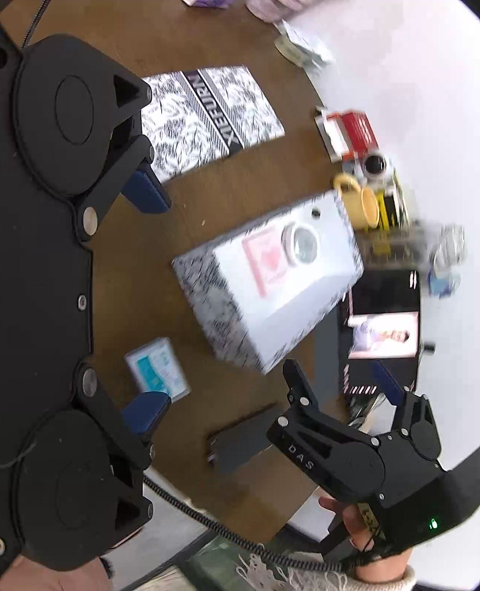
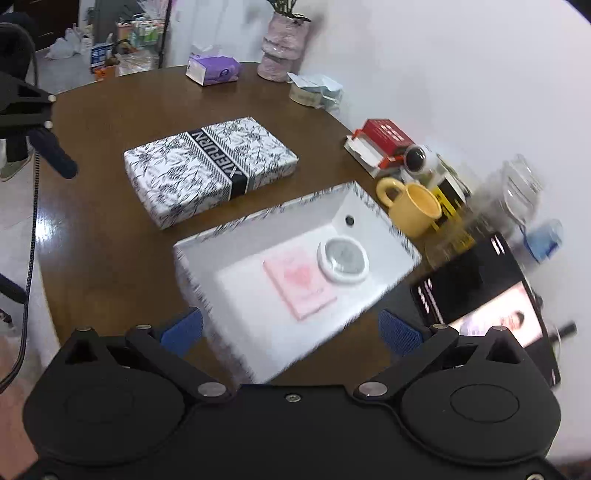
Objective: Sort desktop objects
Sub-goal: 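Withdraw the right gripper from the box while moving the left gripper toward the floss box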
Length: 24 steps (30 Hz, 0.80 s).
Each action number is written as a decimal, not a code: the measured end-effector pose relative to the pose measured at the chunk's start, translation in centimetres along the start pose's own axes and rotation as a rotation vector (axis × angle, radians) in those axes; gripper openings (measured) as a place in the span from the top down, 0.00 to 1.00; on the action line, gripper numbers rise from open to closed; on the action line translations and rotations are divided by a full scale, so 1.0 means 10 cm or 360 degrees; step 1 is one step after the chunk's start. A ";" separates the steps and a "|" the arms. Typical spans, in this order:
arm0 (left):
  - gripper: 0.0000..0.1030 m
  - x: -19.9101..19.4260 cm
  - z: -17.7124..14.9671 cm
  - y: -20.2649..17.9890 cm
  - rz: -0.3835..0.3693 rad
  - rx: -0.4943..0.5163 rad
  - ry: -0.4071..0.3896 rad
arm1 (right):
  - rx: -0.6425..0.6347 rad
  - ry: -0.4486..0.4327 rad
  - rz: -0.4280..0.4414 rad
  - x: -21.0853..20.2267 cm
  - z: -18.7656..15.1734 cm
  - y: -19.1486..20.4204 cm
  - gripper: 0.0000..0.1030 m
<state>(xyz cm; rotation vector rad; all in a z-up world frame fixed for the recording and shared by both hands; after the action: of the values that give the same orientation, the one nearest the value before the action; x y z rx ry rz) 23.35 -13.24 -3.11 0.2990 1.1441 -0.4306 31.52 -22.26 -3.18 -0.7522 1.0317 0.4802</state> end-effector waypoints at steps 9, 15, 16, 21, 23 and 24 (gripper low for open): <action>0.00 0.22 -0.15 -0.42 -0.0066 0.0317 0.0100 | 0.0217 0.0042 -0.0046 -0.37 -0.63 0.33 0.00; 0.00 0.46 -0.21 -0.69 -0.0127 0.0486 0.0172 | 0.0328 0.0093 -0.0014 -0.32 -1.01 0.64 0.00; 0.00 0.50 -0.21 -0.73 -0.0135 0.0516 0.0180 | 0.0342 0.0100 -0.0003 -0.30 -1.06 0.68 0.00; 0.00 0.73 -0.22 -0.88 -0.0148 0.0682 0.0188 | 0.0372 0.0132 0.0041 -0.19 -1.27 0.84 0.00; 0.00 0.83 -0.21 -0.92 -0.0132 0.0740 0.0190 | 0.0358 0.0147 0.0058 -0.15 -1.32 0.89 0.00; 0.00 0.87 -0.20 -0.94 -0.0125 0.0763 0.0194 | 0.0350 0.0155 0.0066 -0.13 -1.35 0.91 0.00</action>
<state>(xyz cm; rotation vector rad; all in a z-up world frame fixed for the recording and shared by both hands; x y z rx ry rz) 20.26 -22.14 -12.03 0.7071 1.1641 -0.7656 16.85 -26.40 -9.14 -0.5632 1.1717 0.3610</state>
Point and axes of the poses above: each gripper's, at about its wrist camera, not at the fingertips, and x roughly the way its jaws point, y to its left, z to its top, the point moved 10 cm from there along x, roughly the way its jaws point, and after that the axes turned 13 degrees about y, right-handed, at the moved point
